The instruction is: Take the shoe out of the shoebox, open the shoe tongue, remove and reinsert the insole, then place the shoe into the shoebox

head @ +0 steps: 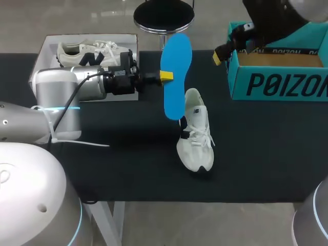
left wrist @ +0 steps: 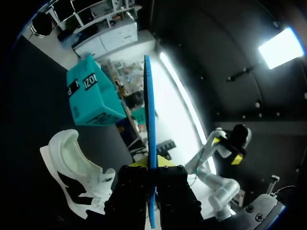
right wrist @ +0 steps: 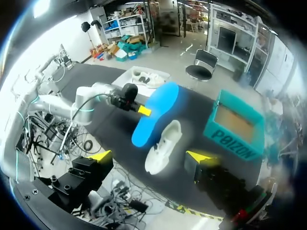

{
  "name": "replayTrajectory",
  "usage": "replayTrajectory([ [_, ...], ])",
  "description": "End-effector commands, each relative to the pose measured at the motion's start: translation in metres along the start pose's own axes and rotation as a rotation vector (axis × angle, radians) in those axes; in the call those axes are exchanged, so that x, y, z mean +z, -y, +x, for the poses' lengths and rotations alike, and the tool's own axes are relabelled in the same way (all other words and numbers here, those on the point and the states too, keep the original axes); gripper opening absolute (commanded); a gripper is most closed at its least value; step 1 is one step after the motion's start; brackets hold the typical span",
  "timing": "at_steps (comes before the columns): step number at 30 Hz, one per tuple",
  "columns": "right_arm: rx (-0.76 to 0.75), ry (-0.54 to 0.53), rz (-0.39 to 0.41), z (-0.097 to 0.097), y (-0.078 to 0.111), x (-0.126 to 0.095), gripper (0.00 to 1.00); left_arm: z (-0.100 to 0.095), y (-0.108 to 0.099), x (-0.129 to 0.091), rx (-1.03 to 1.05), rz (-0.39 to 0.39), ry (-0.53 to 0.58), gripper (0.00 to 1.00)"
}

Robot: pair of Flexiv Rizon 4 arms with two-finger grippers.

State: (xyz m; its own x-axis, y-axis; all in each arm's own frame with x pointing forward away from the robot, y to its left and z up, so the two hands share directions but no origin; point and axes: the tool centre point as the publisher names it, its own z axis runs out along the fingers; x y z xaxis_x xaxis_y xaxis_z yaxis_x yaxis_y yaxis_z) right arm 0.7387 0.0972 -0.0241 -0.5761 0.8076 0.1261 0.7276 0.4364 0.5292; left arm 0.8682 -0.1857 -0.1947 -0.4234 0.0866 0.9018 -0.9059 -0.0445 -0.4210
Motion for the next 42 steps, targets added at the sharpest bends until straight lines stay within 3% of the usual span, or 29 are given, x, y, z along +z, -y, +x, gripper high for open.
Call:
replayTrajectory([
  [1, -0.02, -0.017, 0.096, 0.002, -0.041, 0.027, 1.0, 0.0, 0.0, 0.0, 0.0, -0.001, 0.003, 0.0],
  [6, -0.024, -0.031, 0.095, -0.003, -0.042, 0.033, 1.0, 0.0, 0.0, 0.0, 0.0, -0.001, 0.003, 0.0],
  [16, 0.018, -0.014, 0.08, -0.017, -0.024, 0.018, 1.0, 0.0, 0.0, 0.0, 0.0, -0.001, 0.003, 0.0],
  [32, 0.043, -0.015, 0.063, -0.016, -0.019, 0.015, 1.0, 0.0, 0.0, 0.0, 0.0, -0.001, 0.003, 0.0],
  [35, 0.043, -0.023, 0.057, -0.015, -0.02, 0.016, 1.0, -0.001, -0.002, 0.002, 0.302, -0.001, -0.05, 0.0],
  [37, 0.041, -0.028, 0.057, -0.015, -0.022, 0.017, 1.0, 0.002, -0.002, 0.0, 0.47, 0.053, -0.136, 0.0],
  [42, 0.036, -0.033, 0.058, -0.015, -0.026, 0.017, 1.0, 0.002, -0.005, -0.006, 0.95, 0.061, -0.125, 0.0],
])
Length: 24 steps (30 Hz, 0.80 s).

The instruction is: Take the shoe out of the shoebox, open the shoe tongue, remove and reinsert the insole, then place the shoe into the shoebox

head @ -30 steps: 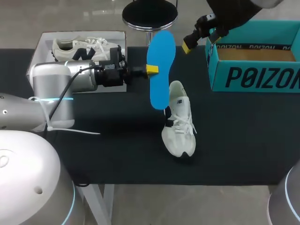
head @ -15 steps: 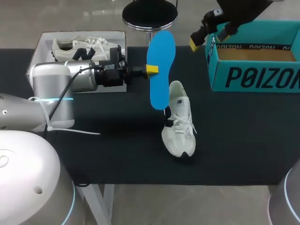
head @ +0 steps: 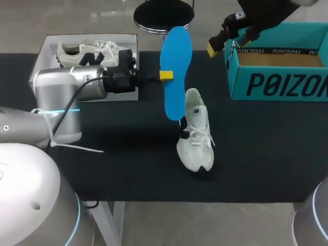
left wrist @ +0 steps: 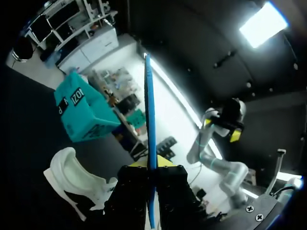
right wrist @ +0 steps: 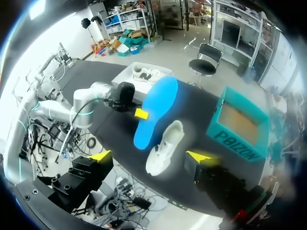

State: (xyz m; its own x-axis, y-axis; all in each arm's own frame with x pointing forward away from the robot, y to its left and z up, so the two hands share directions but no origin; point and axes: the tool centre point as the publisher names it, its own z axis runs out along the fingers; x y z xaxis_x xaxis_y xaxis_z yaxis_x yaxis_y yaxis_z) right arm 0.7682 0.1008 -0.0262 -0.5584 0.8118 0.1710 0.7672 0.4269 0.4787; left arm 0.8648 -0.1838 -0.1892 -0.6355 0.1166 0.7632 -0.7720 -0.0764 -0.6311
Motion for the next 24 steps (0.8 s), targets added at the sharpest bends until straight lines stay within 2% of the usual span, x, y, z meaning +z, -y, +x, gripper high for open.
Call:
replayTrajectory([
  [1, -0.003, -0.002, 0.005, -0.001, -0.005, 0.002, 1.0, -0.003, -0.006, -0.006, 0.772, 0.048, -0.085, 0.0],
  [4, -0.002, -0.006, 0.002, -0.001, -0.005, 0.003, 1.0, -0.002, -0.007, -0.01, 0.941, 0.029, -0.073, 0.0],
  [6, 0.002, -0.009, -0.004, 0.0, -0.005, 0.003, 1.0, -0.002, -0.007, -0.01, 0.941, 0.029, -0.073, 0.0],
  [11, 0.031, -0.048, -0.094, -0.001, -0.001, -0.001, 1.0, -0.002, -0.007, -0.01, 0.941, 0.029, -0.073, 0.0],
  [24, 0.017, -0.091, -0.141, 0.003, 0.004, 0.009, 1.0, -0.002, -0.007, -0.01, 0.941, 0.029, -0.073, 0.0],
])
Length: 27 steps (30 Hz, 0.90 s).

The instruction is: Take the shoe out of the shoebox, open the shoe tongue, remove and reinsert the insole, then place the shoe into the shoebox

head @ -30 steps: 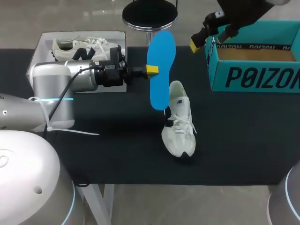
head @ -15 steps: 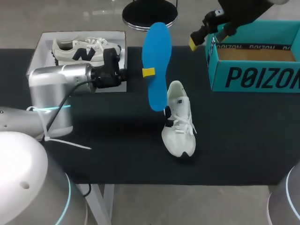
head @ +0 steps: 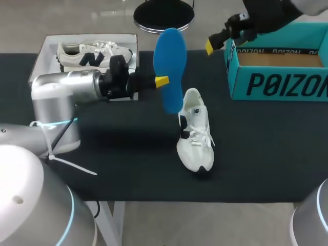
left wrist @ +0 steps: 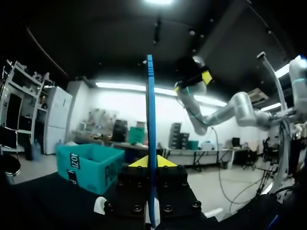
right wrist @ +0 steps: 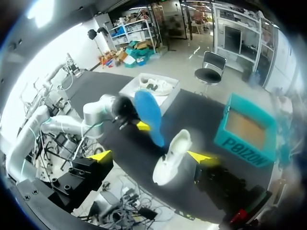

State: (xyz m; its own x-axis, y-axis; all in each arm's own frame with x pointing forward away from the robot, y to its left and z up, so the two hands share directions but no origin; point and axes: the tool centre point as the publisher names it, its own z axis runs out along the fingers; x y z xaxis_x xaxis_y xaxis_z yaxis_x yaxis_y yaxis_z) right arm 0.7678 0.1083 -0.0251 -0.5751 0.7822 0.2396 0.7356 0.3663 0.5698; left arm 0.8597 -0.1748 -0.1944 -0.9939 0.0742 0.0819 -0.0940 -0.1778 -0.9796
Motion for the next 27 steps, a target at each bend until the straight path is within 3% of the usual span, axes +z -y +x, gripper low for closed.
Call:
replayTrajectory([
  [1, 0.011, -0.02, -0.032, -0.005, 0.009, 0.007, 1.0, 0.002, 0.001, 0.003, 0.321, -0.058, -0.075, 0.0],
  [7, 0.019, -0.032, -0.037, -0.007, 0.013, 0.009, 1.0, 0.017, 0.008, 0.007, 1.103, -0.216, -0.329, 0.0],
  [8, 0.018, -0.033, -0.037, -0.007, 0.013, 0.01, 1.0, 0.019, 0.008, 0.006, 1.23, -0.27, -0.388, 0.0],
  [23, 0.038, -0.071, -0.048, -0.016, 0.019, 0.008, 1.0, 0.033, 0.018, -0.01, 1.706, -0.337, -0.537, 0.0],
  [27, 0.034, -0.073, -0.045, -0.016, 0.017, 0.009, 1.0, 0.031, 0.012, -0.01, 1.81, -0.406, -0.61, 0.0],
])
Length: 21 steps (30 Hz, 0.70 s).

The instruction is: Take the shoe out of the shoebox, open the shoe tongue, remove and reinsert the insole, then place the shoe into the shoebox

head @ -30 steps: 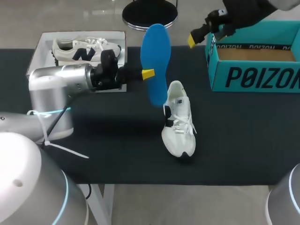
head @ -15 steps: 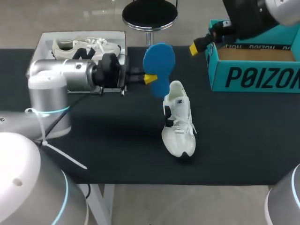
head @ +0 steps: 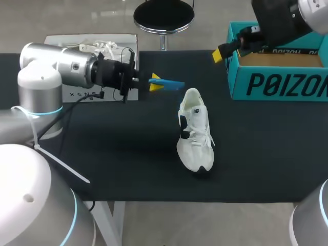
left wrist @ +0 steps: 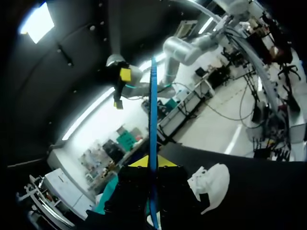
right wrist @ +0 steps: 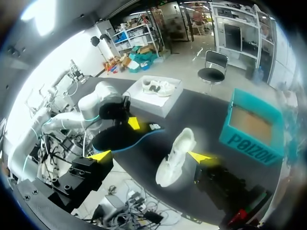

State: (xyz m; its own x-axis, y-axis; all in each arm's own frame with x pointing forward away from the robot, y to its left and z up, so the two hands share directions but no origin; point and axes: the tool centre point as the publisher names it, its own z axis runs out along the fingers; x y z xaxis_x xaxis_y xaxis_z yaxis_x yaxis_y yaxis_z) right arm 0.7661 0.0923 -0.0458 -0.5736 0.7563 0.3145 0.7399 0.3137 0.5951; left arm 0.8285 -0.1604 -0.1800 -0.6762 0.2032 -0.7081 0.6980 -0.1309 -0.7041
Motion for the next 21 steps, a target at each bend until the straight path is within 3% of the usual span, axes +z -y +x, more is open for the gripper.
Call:
replayTrajectory([
  [1, -0.002, -0.002, 0.002, 0.001, -0.002, 0.002, 1.0, 0.0, -0.003, 0.0, 0.991, -0.213, -0.372, 0.0],
  [8, 0.013, -0.042, -0.004, 0.0, 0.0, 0.012, 1.0, 0.0, -0.003, 0.0, 1.203, -0.259, -0.452, 0.0],
  [21, 0.152, -0.248, -0.044, -0.01, 0.016, 0.031, 1.0, 0.0, -0.003, 0.0, 1.203, -0.259, -0.452, 0.0],
])
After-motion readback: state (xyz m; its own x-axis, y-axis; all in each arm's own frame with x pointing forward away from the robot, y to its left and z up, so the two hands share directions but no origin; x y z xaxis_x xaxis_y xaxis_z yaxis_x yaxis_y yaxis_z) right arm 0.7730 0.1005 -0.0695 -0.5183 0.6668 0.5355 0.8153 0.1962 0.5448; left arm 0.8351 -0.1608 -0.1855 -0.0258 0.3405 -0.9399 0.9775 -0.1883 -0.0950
